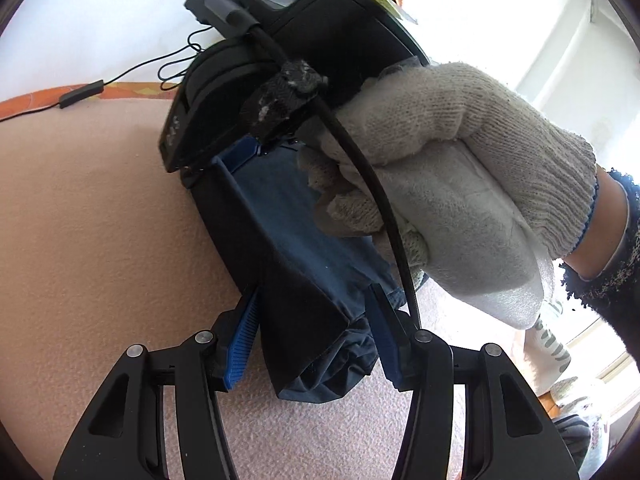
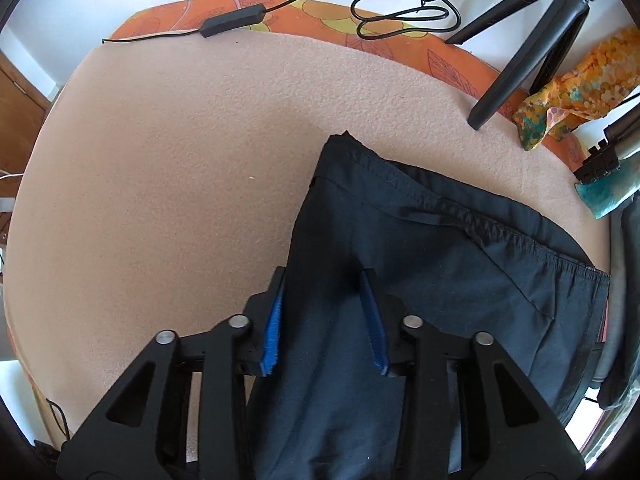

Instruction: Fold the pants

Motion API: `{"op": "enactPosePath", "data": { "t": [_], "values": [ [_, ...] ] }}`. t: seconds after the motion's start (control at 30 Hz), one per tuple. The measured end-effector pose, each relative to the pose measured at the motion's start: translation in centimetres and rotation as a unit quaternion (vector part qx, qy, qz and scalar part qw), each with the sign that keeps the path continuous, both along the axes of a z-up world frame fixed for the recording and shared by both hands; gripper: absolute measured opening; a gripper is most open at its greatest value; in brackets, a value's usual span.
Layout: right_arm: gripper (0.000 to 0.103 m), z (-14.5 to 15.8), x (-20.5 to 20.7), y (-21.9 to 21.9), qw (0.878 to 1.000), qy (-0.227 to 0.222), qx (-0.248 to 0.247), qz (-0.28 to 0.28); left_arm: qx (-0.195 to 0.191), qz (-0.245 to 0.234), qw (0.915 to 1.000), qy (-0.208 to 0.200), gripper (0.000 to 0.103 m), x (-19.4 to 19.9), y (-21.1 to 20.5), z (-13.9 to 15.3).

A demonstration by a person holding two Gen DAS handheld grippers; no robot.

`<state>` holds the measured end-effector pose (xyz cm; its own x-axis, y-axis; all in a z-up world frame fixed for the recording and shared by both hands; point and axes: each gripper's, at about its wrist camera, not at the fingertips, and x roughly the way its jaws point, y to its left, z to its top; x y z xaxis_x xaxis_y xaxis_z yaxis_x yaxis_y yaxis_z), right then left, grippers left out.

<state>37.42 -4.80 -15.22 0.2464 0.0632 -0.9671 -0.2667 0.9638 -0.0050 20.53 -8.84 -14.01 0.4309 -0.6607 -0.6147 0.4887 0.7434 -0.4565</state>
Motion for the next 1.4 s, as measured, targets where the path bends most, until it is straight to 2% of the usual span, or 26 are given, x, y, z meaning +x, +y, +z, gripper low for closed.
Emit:
{"op": "enactPosePath", "data": {
  "t": [0.03, 0.07, 0.1, 0.17, 0.23, 0.27, 0.33, 0.37, 0.43, 0.47, 0.57, 0.8, 0.93, 1.03, 1.23, 1.27, 1.33, 1.37, 1.4],
  "values": [
    [0.026, 0.1, -0.2, -0.6, 1.0, -0.002, 0.017, -0.006, 0.007, 0.007, 0.9999, 0.003, 0.059, -0.2, 0.1, -0.1],
    [0.018, 0.4, -0.4, -1.2, 0.999, -0.004, 0.031, -0.011, 0.017, 0.02, 0.9996, 0.01, 0.067, -0.1, 0.1, -0.4],
    [0.012, 0.6, -0.6, -1.8, 0.999, -0.006, 0.046, -0.017, 0.026, 0.032, 0.9989, 0.022, 0.07, 0.3, 0.2, -0.8],
    [0.008, 1.1, -1.0, -3.2, 0.996, -0.011, 0.079, -0.032, 0.006, 0.042, 0.9978, 0.051, 0.07, 1.1, 0.2, -1.6],
    [0.006, 1.6, -1.4, -4.5, 0.993, -0.017, 0.11, -0.045, -0.006, 0.034, 0.9978, 0.056, 0.07, 1.8, -0.4, -1.6],
    [0.006, 1.8, -1.6, -5.2, 0.99, -0.019, 0.128, -0.052, -0.02, 0.026, 0.9979, 0.056, 0.066, 2.1, -0.6, -1.6],
    [0.005, 2.4, -2.1, -6.4, 0.986, -0.025, 0.153, -0.064, -0.05, 0.007, 0.9966, 0.065, 0.037, 2.5, -1.2, -1.6],
    [0.005, 2.8, -2.5, -6.8, 0.984, -0.03, 0.164, -0.067, -0.047, 0.002, 0.9972, 0.057, 0.024, 2.4, -1.6, -1.3],
    [0.005, 3.8, -3.2, -7.6, 0.979, -0.04, 0.183, -0.076, -0.051, -0.007, 0.9978, 0.041, 0.018, 1.9, -1.6, -0.6],
    [0.005, 4.4, -3.3, -7.3, 0.978, -0.044, 0.19, -0.078, -0.058, -0.008, 0.9974, 0.042, 0.014, 1.8, -1.3, -0.4],
    [0.005, 6.0, -4.7, -7.8, 0.974, -0.056, 0.204, -0.082, -0.072, -0.007, 0.9962, 0.047, 0.01, 1.4, -0.2, 0.2],
    [0.005, 6.7, -5.5, -3.8, 0.972, -0.066, 0.216, -0.07, -0.056, -0.012, 0.9982, 0.017, 0.01, -1.2, 2.1, 1.7],
    [0.005, 7.2, -6.1, -0.8, 0.967, -0.063, 0.239, -0.064, -0.066, 0.002, 0.9977, 0.013, 0.01, -2.2, 4.5, 2.6],
    [0.005, 7.8, -7.0, 2.4, 0.965, -0.06, 0.252, -0.042, -0.069, 0.016, 0.9975, 0.006, 0.01, -3.7, 7.4, 3.3],
    [0.005, 8.6, -8.5, 9.2, 0.957, -0.051, 0.285, 0.009, -0.039, 0.045, 0.9982, -0.013, 0.01, -7.2, 12.3, 5.4],
    [0.005, 8.6, -8.6, 9.8, 0.956, -0.05, 0.29, 0.015, -0.033, 0.042, 0.9984, -0.014, 0.011, -7.5, 12.8, 5.8],
    [0.005, 8.8, -9.2, 10.5, 0.954, -0.052, 0.294, 0.025, -0.021, 0.042, 0.9987, -0.018, 0.02, -8.5, 13.6, 6.7],
    [0.005, 8.9, -9.3, 10.5, 0.953, -0.053, 0.296, 0.026, -0.019, 0.043, 0.9987, -0.019, 0.03, -9.1, 14.1, 7.2],
    [0.005, 9.0, -9.4, 10.1, 0.952, -0.052, 0.301, 0.024, -0.022, 0.043, 0.9986, -0.023, 0.036, -9.8, 14.5, 7.8]
  ]
}}
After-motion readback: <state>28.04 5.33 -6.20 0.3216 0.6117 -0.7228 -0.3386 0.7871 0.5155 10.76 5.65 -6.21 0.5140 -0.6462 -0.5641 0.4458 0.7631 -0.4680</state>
